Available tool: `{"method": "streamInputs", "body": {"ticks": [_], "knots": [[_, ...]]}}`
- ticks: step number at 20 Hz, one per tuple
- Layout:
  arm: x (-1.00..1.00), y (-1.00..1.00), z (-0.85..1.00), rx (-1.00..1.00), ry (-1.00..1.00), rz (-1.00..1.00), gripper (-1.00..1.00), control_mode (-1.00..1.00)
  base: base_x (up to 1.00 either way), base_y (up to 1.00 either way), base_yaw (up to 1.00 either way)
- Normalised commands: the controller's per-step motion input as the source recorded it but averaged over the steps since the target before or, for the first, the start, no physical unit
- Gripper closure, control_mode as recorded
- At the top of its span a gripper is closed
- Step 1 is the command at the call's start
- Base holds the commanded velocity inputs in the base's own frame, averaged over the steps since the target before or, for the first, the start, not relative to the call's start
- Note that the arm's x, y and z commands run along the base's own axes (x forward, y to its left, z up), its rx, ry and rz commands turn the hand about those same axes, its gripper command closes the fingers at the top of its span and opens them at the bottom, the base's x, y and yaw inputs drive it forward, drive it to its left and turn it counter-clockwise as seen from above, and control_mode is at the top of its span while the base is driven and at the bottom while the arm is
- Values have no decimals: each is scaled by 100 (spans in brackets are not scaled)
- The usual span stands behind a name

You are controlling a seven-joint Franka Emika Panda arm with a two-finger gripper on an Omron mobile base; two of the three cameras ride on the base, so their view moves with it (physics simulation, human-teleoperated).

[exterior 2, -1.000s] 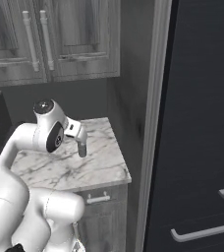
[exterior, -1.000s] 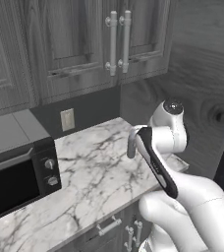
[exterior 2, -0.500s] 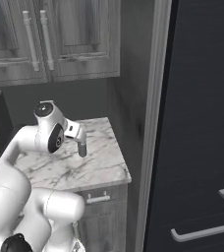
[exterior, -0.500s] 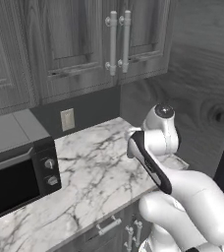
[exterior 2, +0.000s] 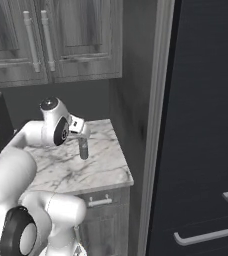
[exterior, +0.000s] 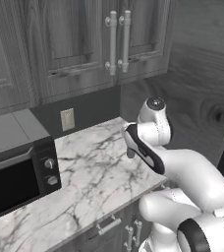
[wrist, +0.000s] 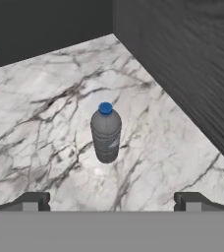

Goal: Place the drinks on the dining counter in a tight cluster.

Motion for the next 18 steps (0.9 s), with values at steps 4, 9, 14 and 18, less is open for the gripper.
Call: {"method": "streamInputs", "body": {"ticks": [4,9,14,18], "knots": [[16,0,-16,0,1,0,-100,-100,0,0,0],[14,0,-34,0,0,3,-100,-100,0,0,0],[14,0,-27,0,0,5,-100,-100,0,0,0],[16,0,-15,0,0,6,-100,-100,0,0,0]]}}
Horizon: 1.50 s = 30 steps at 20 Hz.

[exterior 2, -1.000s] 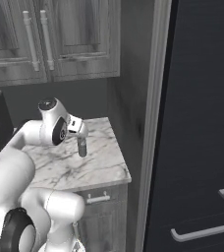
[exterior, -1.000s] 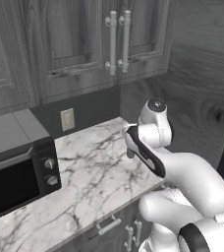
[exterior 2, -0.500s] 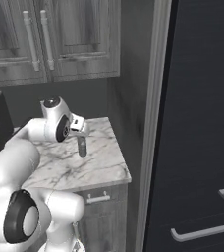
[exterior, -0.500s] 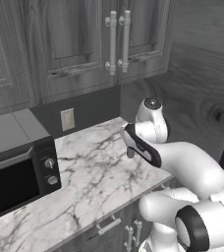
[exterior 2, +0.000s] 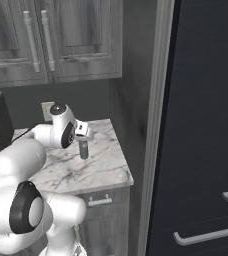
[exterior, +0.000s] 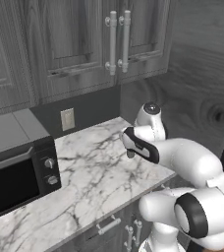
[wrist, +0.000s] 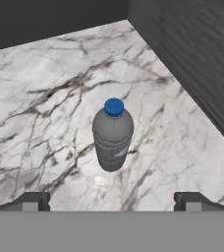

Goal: Place the drinks on the dining counter in a tight cluster.

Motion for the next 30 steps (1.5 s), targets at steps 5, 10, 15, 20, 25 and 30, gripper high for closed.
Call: {"method": "streamInputs", "body": {"ticks": [5,10,15,20,25,30], "knots": [[14,0,-8,0,0,6,-100,-100,0,0,0],[25,0,0,0,0,1,-100,-100,0,0,0],[26,0,-7,0,0,0,-100,-100,0,0,0],[3,0,-12,0,1,0,-100,-100,0,0,0],[3,0,-15,0,1,0,-100,-100,0,0,0],[21,0,-12,0,0,0,-100,-100,0,0,0]]}}
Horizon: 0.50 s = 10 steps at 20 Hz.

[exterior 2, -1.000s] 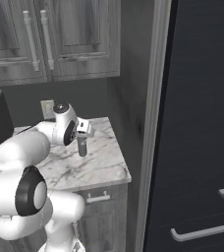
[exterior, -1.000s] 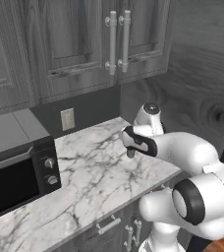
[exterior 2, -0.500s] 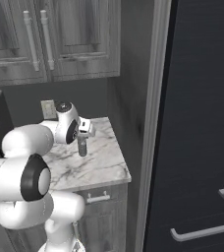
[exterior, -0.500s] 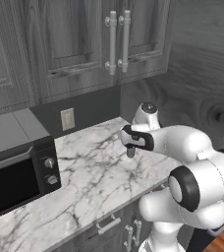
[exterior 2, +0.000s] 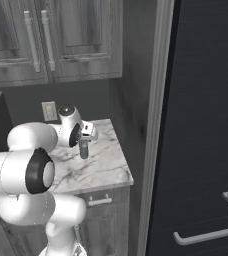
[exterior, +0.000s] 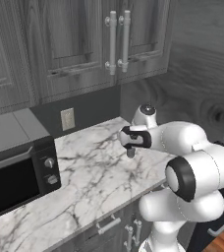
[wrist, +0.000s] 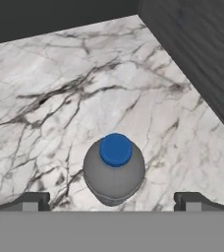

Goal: Place the drinks on the dining counter in a tight cluster.

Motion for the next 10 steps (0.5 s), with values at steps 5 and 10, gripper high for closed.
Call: {"method": "streamInputs", "body": {"ticks": [5,10], "knots": [[16,0,-7,0,1,0,-100,-100,0,0,0],[4,0,-8,0,2,0,-100,-100,0,0,0]]}}
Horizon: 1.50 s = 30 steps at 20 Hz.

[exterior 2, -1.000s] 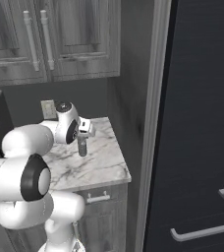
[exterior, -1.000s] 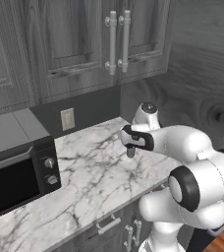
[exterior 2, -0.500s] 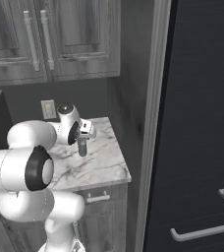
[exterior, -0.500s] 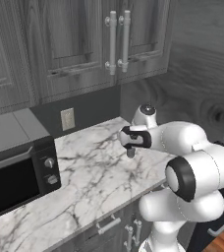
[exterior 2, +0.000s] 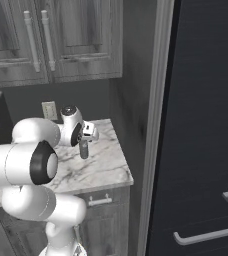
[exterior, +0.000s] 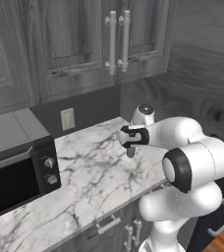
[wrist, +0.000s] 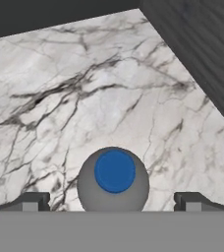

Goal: Place the drinks on the dining counter in a tight cluster.

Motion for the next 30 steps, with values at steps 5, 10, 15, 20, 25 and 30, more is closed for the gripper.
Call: {"method": "streamInputs", "body": {"ticks": [5,10,15,20,25,30], "knots": [[1,0,-8,0,0,0,-100,-100,0,0,0],[11,0,-8,0,0,0,-100,-100,0,0,0],[9,0,-3,0,0,0,-100,-100,0,0,0],[0,0,0,0,0,0,-100,-100,0,0,0],[0,0,0,0,0,0,100,-100,0,0,0],[0,0,0,0,0,0,100,-100,0,0,0]]}}
